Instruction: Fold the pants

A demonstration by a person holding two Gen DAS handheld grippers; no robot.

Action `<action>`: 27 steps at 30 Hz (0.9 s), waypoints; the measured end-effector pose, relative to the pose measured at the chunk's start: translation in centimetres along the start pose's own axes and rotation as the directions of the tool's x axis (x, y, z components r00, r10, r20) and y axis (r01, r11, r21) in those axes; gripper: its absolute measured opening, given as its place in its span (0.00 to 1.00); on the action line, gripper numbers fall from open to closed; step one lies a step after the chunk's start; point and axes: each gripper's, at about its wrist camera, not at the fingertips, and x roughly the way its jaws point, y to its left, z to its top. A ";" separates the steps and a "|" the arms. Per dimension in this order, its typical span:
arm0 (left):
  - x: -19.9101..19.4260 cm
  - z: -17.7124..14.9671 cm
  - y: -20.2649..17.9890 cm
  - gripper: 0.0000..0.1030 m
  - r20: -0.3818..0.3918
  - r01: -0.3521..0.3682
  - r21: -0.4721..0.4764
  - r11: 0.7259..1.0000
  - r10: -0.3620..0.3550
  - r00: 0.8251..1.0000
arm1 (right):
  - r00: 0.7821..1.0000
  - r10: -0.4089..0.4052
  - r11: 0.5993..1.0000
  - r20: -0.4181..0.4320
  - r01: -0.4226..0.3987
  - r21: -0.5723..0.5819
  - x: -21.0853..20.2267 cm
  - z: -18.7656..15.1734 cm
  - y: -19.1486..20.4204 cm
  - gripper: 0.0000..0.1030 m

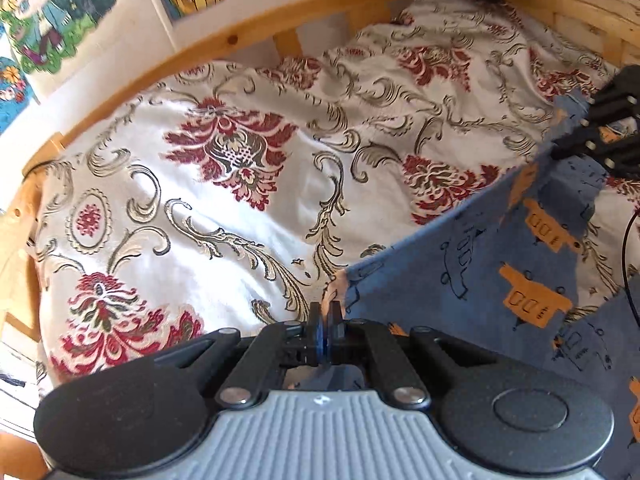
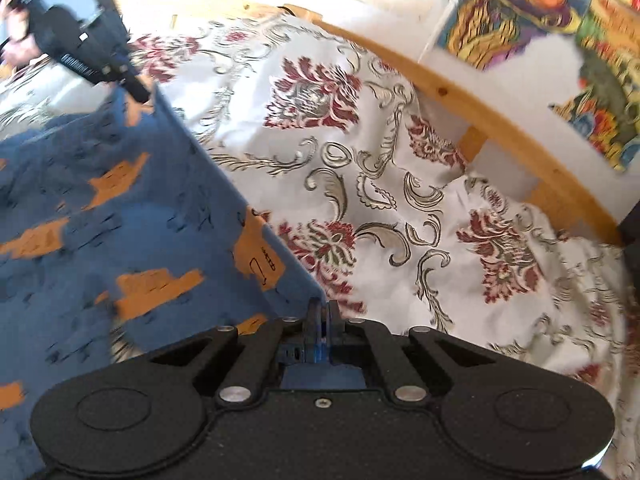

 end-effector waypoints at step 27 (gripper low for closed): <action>-8.1 -17.0 -10.5 0.01 0.018 0.067 0.205 0.977 -0.073 0.997 | 0.991 -0.050 0.993 -0.121 0.062 0.096 -13.2 -10.6 18.2 0.00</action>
